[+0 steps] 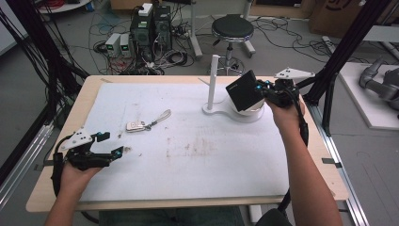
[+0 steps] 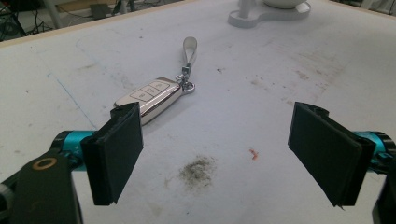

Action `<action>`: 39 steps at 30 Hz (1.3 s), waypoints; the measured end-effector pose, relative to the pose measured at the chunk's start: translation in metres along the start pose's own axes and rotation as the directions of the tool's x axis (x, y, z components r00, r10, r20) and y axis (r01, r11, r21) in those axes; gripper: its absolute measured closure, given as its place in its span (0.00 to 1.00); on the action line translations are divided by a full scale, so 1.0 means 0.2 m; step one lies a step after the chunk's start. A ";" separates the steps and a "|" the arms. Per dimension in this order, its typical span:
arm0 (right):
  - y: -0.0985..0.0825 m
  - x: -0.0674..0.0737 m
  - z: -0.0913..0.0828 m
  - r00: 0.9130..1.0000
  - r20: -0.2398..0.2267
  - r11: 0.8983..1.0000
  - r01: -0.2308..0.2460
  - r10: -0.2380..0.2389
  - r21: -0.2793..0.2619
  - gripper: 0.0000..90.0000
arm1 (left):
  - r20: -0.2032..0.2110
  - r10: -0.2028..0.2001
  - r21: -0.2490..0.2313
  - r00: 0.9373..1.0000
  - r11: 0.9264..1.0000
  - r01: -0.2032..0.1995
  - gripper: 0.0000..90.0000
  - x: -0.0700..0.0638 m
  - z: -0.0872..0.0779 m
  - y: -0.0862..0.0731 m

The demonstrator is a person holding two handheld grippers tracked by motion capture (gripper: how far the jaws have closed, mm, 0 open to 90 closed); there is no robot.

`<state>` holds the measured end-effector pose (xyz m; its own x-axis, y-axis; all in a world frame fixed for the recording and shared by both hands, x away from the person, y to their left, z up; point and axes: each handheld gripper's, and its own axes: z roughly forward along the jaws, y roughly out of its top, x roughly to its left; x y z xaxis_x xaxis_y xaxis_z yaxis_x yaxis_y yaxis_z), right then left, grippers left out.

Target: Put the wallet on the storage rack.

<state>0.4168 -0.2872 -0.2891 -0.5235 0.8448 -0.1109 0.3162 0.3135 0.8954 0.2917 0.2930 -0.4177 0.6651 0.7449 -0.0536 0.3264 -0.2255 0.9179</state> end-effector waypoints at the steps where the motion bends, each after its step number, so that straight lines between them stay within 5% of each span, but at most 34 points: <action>1: 0.00 -0.01 0.01 1.000 0.010 1.000 -0.005 0.005 0.008 0.95 | -0.001 0.000 0.000 1.000 1.000 0.000 0.20 0.00 0.00 0.00; 19: -0.03 -0.13 0.09 0.994 0.104 0.998 -0.034 0.028 0.061 0.95 | -0.005 -0.007 0.000 1.000 1.000 0.007 0.20 0.01 0.00 -0.01; 29: -0.06 -0.12 0.15 0.990 0.139 0.994 -0.008 -0.008 0.113 0.95 | -0.004 -0.004 -0.004 1.000 1.000 0.004 0.20 0.01 -0.01 0.00; 39: -0.08 -0.12 0.19 0.986 0.163 0.992 -0.033 0.013 0.123 0.94 | -0.003 0.000 -0.002 1.000 1.000 0.000 0.20 0.00 0.00 0.00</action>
<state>0.4538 -0.2958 -0.3166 -0.3831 0.9082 -0.1686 0.4282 0.3363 0.8388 0.2920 0.2940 -0.4172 0.6630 0.7468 -0.0526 0.3249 -0.2237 0.9189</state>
